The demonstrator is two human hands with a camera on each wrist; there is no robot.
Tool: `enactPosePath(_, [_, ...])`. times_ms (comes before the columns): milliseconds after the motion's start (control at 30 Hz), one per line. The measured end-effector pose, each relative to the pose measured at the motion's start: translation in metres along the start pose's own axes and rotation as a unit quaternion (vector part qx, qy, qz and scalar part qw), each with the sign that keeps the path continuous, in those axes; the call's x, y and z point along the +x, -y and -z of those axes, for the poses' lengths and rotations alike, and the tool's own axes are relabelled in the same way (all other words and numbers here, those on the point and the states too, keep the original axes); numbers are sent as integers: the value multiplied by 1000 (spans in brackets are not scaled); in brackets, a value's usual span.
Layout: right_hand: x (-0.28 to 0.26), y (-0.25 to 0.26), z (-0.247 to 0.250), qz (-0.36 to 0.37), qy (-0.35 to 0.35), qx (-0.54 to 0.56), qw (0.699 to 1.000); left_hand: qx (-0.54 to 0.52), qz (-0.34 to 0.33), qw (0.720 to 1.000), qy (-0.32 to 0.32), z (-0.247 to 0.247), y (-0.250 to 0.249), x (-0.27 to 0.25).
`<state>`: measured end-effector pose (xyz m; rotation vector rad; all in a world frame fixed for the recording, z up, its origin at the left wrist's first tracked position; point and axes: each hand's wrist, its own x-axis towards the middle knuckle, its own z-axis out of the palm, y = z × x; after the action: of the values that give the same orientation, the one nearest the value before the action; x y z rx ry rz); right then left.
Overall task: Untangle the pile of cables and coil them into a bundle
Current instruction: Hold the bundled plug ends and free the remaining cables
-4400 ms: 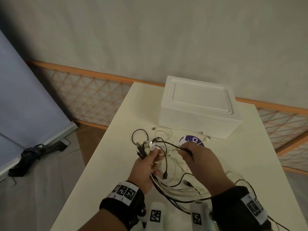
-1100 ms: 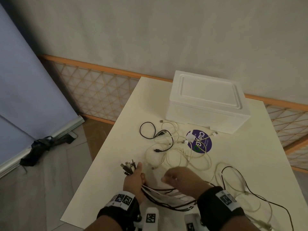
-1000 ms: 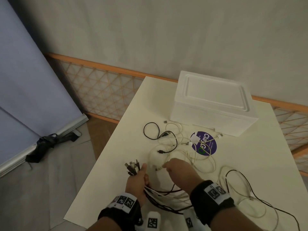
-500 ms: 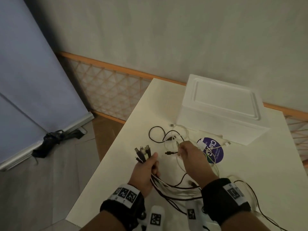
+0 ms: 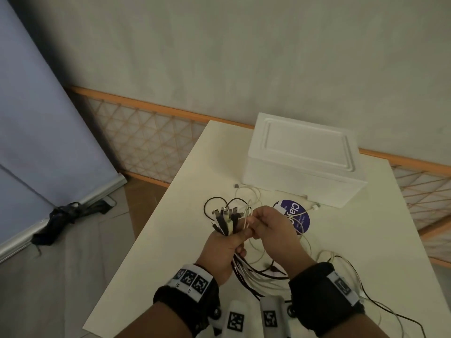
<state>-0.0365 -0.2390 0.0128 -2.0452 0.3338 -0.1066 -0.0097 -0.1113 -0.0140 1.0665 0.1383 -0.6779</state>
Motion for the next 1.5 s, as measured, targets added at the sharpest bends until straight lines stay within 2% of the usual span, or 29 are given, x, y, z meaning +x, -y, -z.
enactPosePath(167, [-6, 9, -1, 10, 1, 36, 999, 33, -44, 998, -43, 1, 3, 0])
enactPosePath(267, [-6, 5, 8, 7, -59, 19, 998, 30, -41, 994, -94, 6, 3, 2])
enactPosePath(367, [1, -7, 35, -19, -161, -55, 985, 8, -34, 989, -144, 18, 0, 5])
enactPosePath(433, [4, -18, 51, -42, -193, -153, 968, -5, -26, 985, -168, 26, 1, 8])
enactPosePath(467, [4, -22, 55, -27, -198, -208, 958, -10, -23, 985, -171, 27, 2, 9])
enactPosePath(533, [2, -22, 50, 39, -158, -252, 954, -44, -19, 987, -156, 22, 4, 8])
enactPosePath(600, [-6, -12, 31, 92, -22, -237, 967, -104, -8, 986, -131, 14, 4, 4])
enactPosePath(667, [-15, -9, 6, 115, 121, -270, 948, -157, -1, 982, -104, 6, 1, -1])
enactPosePath(700, [-17, -11, -3, 122, 153, -292, 936, -162, -4, 982, -94, 4, 0, -2])
enactPosePath(800, [-19, -17, -7, 135, 130, -339, 922, -135, -23, 985, -101, 4, 1, -4])
enactPosePath(867, [-14, -20, 5, 140, 97, -418, 892, -136, -43, 982, -121, 11, 0, -5])
enactPosePath(900, [-11, -23, 16, 125, 70, -439, 887, -141, -54, 980, -130, 17, -3, -5])
enactPosePath(933, [-9, -27, 29, 92, 38, -436, 894, -146, -62, 977, -140, 25, -6, -4])
enactPosePath(1033, [-6, -43, 72, -14, -49, -346, 937, -156, -80, 967, -185, 51, -17, -3])
enactPosePath(1100, [-8, -45, 84, -15, -71, -284, 956, -150, -80, 963, -209, 63, -17, -2])
enactPosePath(1233, [-16, -33, 76, 11, -97, -192, 976, -118, -47, 961, -246, 75, -6, 5])
enactPosePath(1333, [-27, -34, 88, -1, -159, -211, 964, -110, -22, 956, -270, 89, -8, 3])
enactPosePath(1400, [-37, -37, 108, -61, -206, -268, 939, -113, -8, 953, -281, 96, -11, -2])
enactPosePath(1433, [-43, -38, 115, -102, -188, -302, 929, -112, -3, 954, -279, 97, -12, -4])
enactPosePath(1500, [-51, -40, 120, -164, -70, -398, 900, -99, 3, 961, -260, 95, -13, -7])
